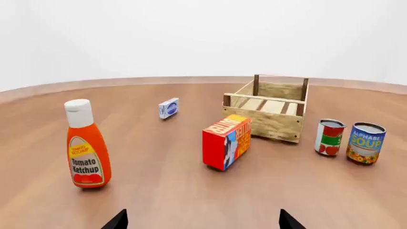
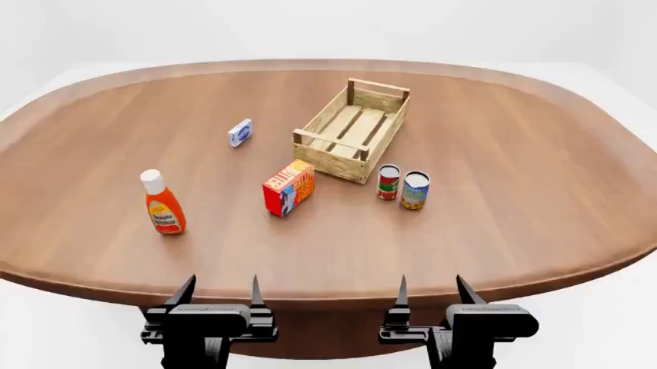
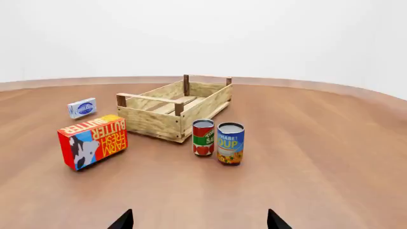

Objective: Pick up the ketchup, and put it in the wooden tray.

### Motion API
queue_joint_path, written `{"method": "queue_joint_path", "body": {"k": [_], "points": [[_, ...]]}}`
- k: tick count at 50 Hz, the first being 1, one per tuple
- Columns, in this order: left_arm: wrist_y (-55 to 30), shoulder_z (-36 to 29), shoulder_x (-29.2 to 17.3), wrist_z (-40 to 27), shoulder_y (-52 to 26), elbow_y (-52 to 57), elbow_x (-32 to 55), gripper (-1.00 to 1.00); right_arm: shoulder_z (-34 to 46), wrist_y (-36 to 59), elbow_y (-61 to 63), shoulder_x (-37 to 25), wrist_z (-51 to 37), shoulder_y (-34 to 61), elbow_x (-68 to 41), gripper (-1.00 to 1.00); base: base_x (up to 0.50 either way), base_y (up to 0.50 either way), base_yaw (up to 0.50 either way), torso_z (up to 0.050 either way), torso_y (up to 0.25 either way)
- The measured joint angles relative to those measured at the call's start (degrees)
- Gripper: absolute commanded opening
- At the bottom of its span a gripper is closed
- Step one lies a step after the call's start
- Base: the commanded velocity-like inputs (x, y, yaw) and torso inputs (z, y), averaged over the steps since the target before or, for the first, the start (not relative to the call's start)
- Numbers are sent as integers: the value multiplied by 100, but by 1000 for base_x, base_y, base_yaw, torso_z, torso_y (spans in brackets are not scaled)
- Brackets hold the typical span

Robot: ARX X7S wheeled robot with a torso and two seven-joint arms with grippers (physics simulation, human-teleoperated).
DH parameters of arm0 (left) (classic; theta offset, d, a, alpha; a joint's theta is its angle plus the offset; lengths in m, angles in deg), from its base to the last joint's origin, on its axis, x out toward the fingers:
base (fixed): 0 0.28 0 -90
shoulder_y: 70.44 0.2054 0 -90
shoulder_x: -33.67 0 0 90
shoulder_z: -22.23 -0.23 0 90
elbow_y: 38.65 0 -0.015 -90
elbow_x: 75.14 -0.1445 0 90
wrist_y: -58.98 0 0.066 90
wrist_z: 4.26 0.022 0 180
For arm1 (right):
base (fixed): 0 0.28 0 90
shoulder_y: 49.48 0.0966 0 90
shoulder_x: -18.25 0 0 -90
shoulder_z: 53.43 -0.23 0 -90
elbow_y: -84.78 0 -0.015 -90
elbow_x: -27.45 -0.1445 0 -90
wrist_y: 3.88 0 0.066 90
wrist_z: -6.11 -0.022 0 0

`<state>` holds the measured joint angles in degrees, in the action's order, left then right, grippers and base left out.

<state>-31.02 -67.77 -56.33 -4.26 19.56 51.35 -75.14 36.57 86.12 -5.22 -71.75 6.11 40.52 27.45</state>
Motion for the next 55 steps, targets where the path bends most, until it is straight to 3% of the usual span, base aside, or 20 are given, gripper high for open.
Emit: {"method": "queue_joint_path", "body": {"k": [27, 55], "points": [[-332, -415, -354, -289, -6, 330, 201, 100, 318, 514, 578, -354, -340, 16, -364, 100, 0, 0, 0, 0, 0], [-3351, -438, -729, -449, -958, 2396, 819, 100, 395, 3807, 2789, -839, -459, 1079, -983, 100, 0, 0, 0, 0, 0]]}}
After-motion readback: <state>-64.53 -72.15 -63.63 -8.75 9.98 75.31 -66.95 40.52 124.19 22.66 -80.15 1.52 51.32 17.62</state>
